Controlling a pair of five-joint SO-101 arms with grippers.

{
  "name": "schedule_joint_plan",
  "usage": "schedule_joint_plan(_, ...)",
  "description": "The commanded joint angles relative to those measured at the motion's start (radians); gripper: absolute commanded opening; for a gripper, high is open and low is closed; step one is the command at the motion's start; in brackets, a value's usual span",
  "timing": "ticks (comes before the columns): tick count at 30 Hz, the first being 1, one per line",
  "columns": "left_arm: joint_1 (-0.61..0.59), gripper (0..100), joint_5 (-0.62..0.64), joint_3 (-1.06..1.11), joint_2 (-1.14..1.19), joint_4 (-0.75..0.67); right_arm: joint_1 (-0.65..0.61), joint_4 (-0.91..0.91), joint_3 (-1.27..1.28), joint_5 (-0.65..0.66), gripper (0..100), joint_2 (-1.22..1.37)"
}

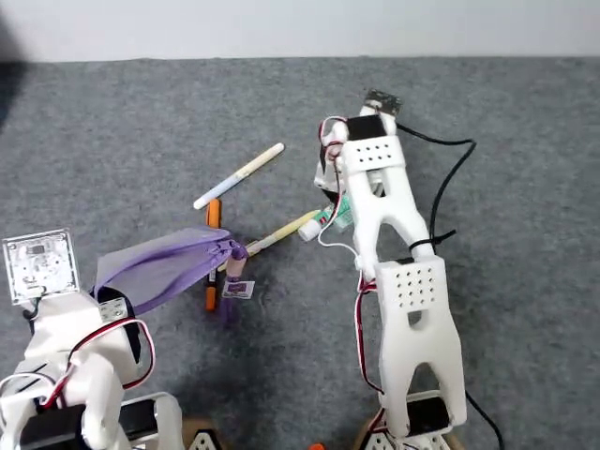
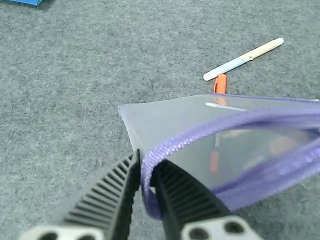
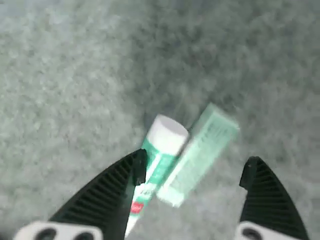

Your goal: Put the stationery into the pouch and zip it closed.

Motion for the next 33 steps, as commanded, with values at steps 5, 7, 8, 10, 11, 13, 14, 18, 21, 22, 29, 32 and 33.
schedule_joint_plan(5, 0.000, 1, 0.009, -0.025, 0.014, -0.005, 0.019, 0.025, -0.130, 0.083, 15.9, 0.076)
schedule_joint_plan(7, 0.000, 1, 0.009, -0.025, 0.012, -0.005, 0.022, 0.044, -0.147, 0.087, 4.8, 0.077)
schedule_joint_plan(8, 0.000, 1, 0.009, -0.025, 0.012, -0.005, 0.025, 0.051, -0.155, 0.094, 0.6, 0.081)
schedule_joint_plan(10, 0.000, 1, 0.009, -0.025, 0.012, -0.005, 0.028, 0.081, -0.166, 0.104, 2.6, 0.082)
schedule_joint_plan(11, 0.000, 1, 0.009, -0.025, 0.012, -0.005, 0.030, 0.091, -0.166, 0.104, 2.8, 0.081)
schedule_joint_plan(13, 0.000, 1, 0.009, -0.025, 0.012, -0.005, 0.033, 0.114, -0.166, 0.106, 0.6, 0.074)
schedule_joint_plan(14, 0.000, 1, 0.009, -0.025, 0.012, -0.005, 0.033, 0.134, -0.167, 0.107, 0.9, 0.073)
schedule_joint_plan(18, 0.000, 1, 0.009, -0.025, 0.012, -0.005, 0.031, 0.203, -0.198, 0.149, 0.9, 0.036)
schedule_joint_plan(21, 0.000, 1, 0.009, -0.027, 0.012, -0.005, 0.031, 0.205, -0.198, 0.206, 0.9, -0.027)
schedule_joint_plan(22, 0.000, 1, 0.009, -0.027, 0.012, -0.005, 0.031, 0.205, -0.198, 0.216, 0.9, -0.050)
schedule_joint_plan(29, 0.000, 1, 0.009, -0.028, 0.015, -0.020, 0.027, 0.208, -0.052, 0.296, 0.8, -0.317)
schedule_joint_plan(32, 0.000, 1, 0.009, -0.028, 0.017, -0.032, 0.019, 0.208, 0.144, 0.316, 0.8, -0.501)
schedule_joint_plan(33, 0.000, 1, 0.009, -0.028, 0.017, -0.032, 0.010, 0.206, 0.212, 0.324, 0.8, -0.572)
